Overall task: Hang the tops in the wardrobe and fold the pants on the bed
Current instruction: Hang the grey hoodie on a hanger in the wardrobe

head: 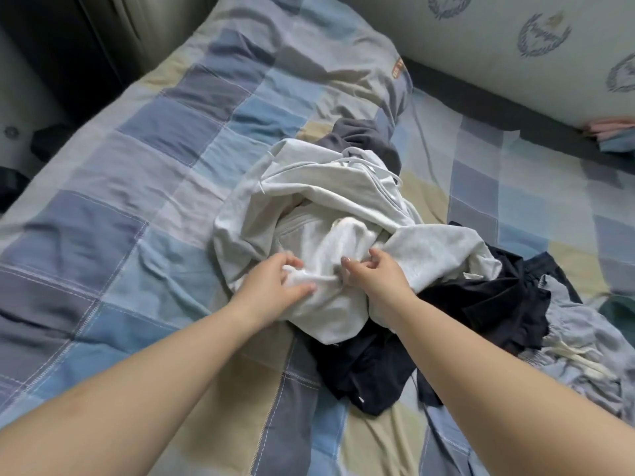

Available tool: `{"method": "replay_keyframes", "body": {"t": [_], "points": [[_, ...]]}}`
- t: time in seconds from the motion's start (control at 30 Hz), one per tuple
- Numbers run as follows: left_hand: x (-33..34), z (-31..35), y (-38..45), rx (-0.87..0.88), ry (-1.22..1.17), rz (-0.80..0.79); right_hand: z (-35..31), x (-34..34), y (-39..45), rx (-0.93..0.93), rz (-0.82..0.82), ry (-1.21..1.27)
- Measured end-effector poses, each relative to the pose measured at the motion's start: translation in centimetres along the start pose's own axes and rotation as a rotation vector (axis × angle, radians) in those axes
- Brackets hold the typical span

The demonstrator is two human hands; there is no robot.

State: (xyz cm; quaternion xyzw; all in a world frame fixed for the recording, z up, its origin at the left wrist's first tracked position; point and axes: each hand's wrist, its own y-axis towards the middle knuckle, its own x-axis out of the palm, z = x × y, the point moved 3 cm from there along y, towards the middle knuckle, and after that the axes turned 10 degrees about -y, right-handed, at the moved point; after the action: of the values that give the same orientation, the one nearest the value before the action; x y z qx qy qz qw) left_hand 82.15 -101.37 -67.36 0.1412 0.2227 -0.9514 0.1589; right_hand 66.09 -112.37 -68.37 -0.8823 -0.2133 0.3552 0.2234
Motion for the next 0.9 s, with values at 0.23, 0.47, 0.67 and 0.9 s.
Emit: {"method": "replay_keyframes", "body": {"t": [0.23,0.47,0.67,0.9], "points": [[2.1,0.3,-9.0,-0.098,-0.100,-0.630,0.2,-1.6,-5.2,0.106,-0.065,-0.135],[-1.7,6.4,-10.0,-0.123,-0.252,-0.234,-3.0,-4.1,-15.7,-0.114,-0.064,0.121],[0.0,10.9,-10.7,-0.382,-0.357,-0.224,-4.5,-3.7,-23.2,-0.254,-0.233,0.035],[0.9,12.3,-14.9,-0.407,-0.456,-0.238,-0.9,-5.3,-26.0,-0.119,-0.232,0.199]]}}
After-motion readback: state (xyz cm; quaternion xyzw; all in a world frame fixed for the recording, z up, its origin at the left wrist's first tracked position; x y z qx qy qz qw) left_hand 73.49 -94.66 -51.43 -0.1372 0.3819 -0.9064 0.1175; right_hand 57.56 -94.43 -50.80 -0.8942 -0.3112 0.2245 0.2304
